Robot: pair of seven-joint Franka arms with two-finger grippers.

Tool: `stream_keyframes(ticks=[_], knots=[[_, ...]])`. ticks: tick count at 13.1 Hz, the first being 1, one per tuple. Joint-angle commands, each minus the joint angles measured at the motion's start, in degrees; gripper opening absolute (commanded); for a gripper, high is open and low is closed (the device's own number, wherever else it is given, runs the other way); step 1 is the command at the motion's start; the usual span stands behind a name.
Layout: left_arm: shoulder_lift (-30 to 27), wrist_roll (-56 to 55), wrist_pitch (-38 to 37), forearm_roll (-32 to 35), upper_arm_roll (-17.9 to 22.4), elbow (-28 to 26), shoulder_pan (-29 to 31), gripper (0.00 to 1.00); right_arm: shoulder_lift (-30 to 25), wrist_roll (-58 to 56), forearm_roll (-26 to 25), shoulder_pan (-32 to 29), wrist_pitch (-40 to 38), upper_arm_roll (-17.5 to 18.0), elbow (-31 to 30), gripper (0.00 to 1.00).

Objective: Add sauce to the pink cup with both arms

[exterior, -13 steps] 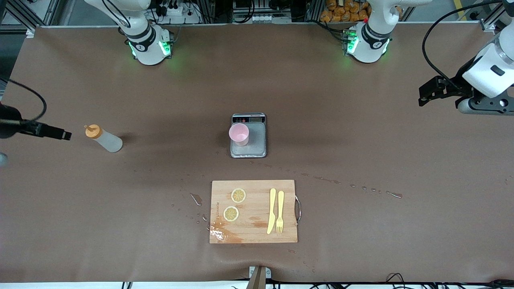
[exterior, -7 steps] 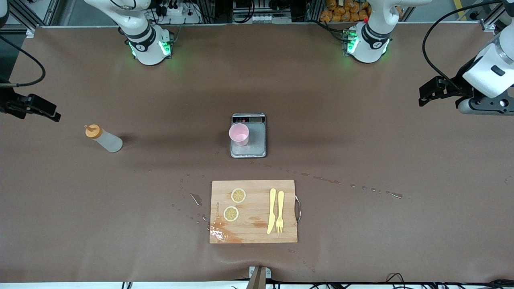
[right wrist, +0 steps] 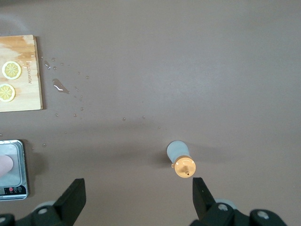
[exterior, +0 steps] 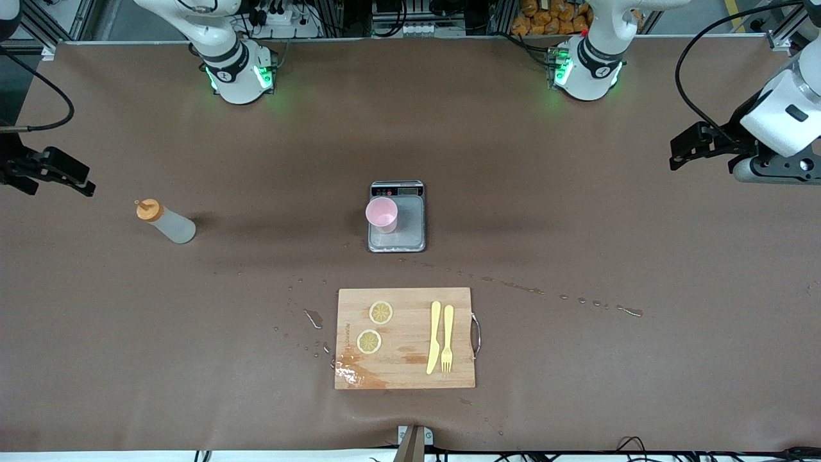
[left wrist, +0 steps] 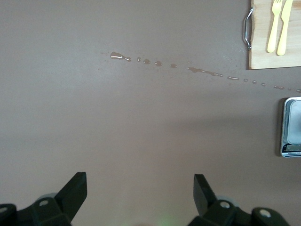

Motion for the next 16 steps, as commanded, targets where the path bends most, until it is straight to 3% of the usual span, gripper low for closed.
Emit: stream_keyframes(ticks=[1, 16], knots=[[-0.1, 0.1, 0.3, -0.5, 0.1, 0.3, 0.1, 1.0, -1.3, -0.8, -0.8, 1.1, 1.7, -0.9, -1.3, 1.0], [-0.1, 0.2, 0.3, -0.7, 0.2, 0.4, 0.2, 1.0, -1.3, -1.7, 0.2, 1.1, 3.0, -1.2, -2.4, 1.0]])
